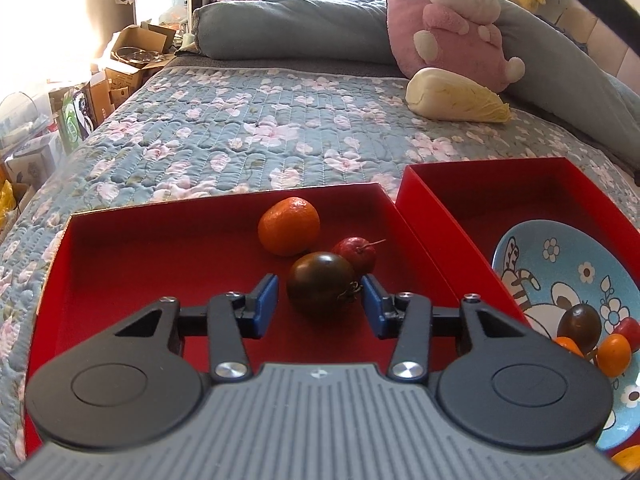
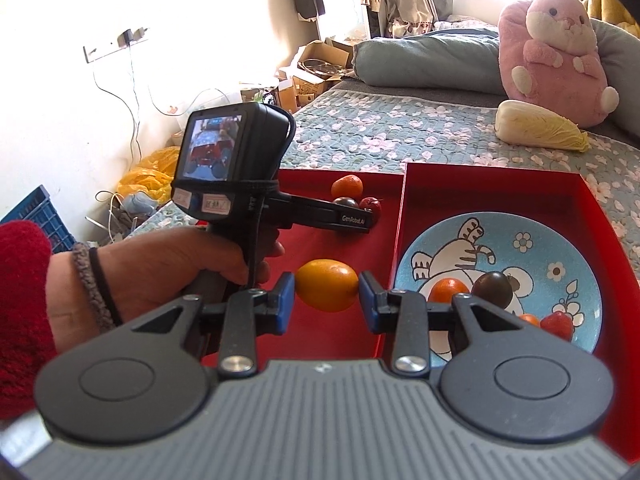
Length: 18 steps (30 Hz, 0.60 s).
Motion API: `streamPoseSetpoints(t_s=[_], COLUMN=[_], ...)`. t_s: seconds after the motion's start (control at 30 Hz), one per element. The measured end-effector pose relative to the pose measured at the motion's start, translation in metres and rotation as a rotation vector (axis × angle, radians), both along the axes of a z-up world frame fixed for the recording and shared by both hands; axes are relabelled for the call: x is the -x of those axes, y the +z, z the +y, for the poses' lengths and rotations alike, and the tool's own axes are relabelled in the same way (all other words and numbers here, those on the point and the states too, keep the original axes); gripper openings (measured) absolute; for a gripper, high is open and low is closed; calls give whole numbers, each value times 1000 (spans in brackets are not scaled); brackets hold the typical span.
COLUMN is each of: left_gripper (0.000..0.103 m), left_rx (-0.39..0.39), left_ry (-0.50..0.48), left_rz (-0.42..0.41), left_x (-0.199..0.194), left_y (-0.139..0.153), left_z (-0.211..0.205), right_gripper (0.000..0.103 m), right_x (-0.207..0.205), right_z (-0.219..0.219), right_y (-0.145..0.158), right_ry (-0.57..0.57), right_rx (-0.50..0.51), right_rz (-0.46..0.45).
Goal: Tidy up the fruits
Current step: 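Grasp the dark purple tomato with the left tool while the right tool holds the yellow-orange tomato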
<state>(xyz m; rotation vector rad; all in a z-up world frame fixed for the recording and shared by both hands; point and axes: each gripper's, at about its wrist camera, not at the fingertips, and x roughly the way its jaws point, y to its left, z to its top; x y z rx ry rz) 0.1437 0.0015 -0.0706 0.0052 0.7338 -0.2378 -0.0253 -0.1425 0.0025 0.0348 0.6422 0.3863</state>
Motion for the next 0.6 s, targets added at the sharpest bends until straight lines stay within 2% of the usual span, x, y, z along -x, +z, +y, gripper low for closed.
streamPoseSetpoints(t_s=[0.17,0.6], left_gripper=[45,44], left_rx=[5,8], left_ry=[8,87], left_rz=[8,19], left_x=[5,41], left_y=[1,18], left_z=[1,23], right_gripper=[38,38], right_x=[4,19], right_z=[-2,-1], right_y=[2,4], right_ry=[-9,0], right_rx=[-1,3], right_rz=[-6,-21])
